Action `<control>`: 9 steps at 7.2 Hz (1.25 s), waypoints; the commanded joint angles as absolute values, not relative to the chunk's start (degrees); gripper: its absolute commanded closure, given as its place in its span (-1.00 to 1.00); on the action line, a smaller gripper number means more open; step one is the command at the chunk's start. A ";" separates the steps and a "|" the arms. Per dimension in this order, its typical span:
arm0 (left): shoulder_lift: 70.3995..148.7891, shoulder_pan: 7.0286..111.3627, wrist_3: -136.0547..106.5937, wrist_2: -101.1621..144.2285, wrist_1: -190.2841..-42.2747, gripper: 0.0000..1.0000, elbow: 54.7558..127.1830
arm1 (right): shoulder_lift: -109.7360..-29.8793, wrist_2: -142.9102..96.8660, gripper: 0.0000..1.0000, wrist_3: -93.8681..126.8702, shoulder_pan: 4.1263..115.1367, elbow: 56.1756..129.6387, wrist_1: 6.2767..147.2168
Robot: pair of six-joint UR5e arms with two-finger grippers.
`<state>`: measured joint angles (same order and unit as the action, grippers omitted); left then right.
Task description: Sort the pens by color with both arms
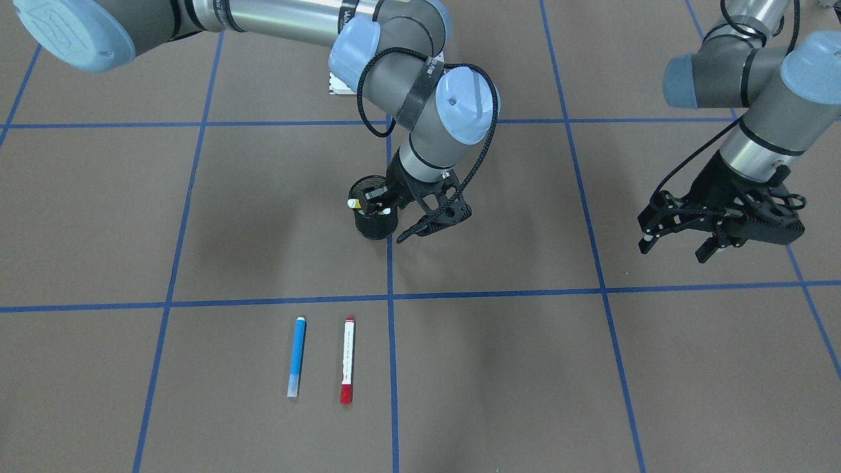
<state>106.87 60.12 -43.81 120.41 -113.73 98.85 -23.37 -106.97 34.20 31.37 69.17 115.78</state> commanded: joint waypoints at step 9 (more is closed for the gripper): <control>106.79 60.12 -44.65 120.59 -113.64 -0.97 99.76 | -23.03 -111.35 1.00 33.66 37.95 81.00 120.76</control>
